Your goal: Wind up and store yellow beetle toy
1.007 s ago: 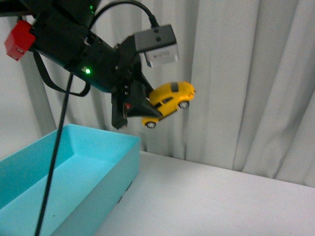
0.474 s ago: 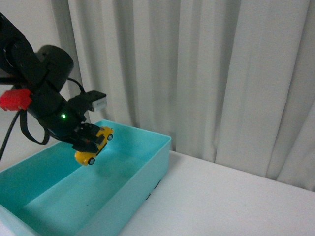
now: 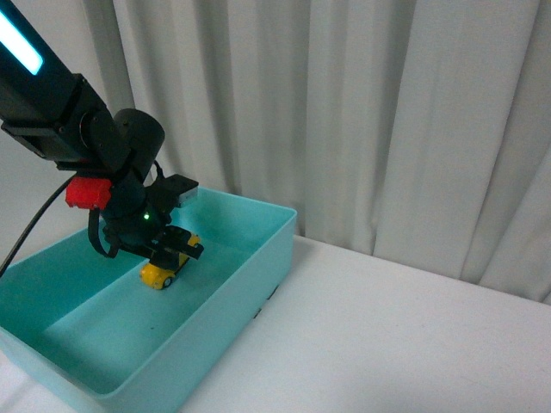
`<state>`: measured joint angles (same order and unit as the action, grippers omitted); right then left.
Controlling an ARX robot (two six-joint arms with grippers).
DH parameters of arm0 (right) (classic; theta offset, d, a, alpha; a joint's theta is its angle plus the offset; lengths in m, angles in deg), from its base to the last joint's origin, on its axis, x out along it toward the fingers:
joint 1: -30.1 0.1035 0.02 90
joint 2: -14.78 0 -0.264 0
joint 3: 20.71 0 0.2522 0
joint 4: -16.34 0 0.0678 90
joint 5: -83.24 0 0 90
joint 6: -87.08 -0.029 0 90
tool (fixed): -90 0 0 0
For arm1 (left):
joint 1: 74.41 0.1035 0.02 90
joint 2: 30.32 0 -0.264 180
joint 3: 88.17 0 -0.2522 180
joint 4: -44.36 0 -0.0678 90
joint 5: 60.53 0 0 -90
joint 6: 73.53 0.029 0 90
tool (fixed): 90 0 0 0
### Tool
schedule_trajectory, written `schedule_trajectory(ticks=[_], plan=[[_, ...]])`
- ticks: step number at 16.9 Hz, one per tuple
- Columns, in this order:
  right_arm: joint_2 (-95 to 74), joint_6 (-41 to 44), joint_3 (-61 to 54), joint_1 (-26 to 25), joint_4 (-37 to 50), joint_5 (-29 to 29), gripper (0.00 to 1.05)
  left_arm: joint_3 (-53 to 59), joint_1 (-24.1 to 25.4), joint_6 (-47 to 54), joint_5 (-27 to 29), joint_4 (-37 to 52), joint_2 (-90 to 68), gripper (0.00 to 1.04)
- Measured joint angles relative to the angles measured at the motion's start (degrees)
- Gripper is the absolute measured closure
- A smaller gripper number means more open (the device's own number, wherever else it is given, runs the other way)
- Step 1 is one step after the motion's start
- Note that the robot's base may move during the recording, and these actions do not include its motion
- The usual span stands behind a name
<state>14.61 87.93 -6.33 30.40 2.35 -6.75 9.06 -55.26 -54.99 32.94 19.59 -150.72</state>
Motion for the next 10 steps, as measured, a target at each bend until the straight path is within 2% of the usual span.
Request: schedule_trajectory(ticks=[4, 6, 7, 10], plan=[[0.0, 0.0, 0.0, 0.0, 0.0, 0.0, 0.07, -1.0, -0.3, 0.0, 0.0, 0.0, -0.7, 0.67], [0.0, 0.0, 0.0, 0.0, 0.0, 0.0, 0.07, -1.0, -0.3, -0.1, 0.0, 0.0, -0.8, 0.64], [0.0, 0.0, 0.0, 0.0, 0.0, 0.0, 0.07, -1.0, -0.3, -0.1, -0.1, 0.0, -0.9, 0.59], [0.0, 0.0, 0.0, 0.0, 0.0, 0.0, 0.07, -1.2, -0.2, 0.9, 0.3, -0.3, -1.6, 0.28]])
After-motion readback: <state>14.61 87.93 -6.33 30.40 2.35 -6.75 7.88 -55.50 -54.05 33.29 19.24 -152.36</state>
